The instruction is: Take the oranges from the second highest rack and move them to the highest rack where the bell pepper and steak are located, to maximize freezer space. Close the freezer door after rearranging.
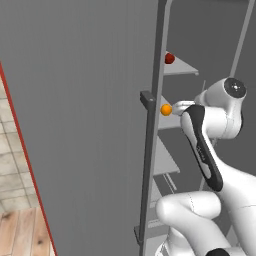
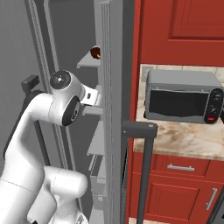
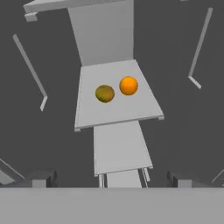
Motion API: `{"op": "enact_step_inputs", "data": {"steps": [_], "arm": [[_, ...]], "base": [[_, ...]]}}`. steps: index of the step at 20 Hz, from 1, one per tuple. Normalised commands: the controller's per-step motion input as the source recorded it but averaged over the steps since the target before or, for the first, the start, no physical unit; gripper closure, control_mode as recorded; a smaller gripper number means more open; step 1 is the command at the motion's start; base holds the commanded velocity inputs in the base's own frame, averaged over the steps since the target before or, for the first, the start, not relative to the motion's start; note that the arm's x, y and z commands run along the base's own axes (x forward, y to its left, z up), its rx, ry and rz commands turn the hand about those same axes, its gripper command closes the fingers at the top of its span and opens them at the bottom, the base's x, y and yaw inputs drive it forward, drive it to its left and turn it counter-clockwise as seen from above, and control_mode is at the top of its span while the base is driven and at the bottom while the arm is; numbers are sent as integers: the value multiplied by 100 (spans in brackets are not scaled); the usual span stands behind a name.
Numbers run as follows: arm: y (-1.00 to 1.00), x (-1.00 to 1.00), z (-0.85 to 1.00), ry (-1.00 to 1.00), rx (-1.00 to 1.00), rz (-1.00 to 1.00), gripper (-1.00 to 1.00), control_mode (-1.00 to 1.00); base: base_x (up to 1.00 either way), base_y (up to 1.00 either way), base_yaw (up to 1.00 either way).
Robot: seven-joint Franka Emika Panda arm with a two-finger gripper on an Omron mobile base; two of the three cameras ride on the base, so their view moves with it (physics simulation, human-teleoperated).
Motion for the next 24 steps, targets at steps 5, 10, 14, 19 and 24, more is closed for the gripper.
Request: {"op": "enact_step_inputs", "data": {"steps": [5, 10, 14, 19, 24], "arm": [[1, 29, -18, 1, 0, 0, -100, -100], [1, 39, -31, 0, 6, 1, -100, -100], [0, 46, -22, 2, 11, 6, -100, -100], [0, 49, -3, 6, 8, 9, -100, -100], [0, 43, -10, 4, 0, 7, -100, -100]], "base": [[0, 0, 0], [0, 0, 0], [0, 0, 0], [0, 0, 0], [0, 0, 0]]}}
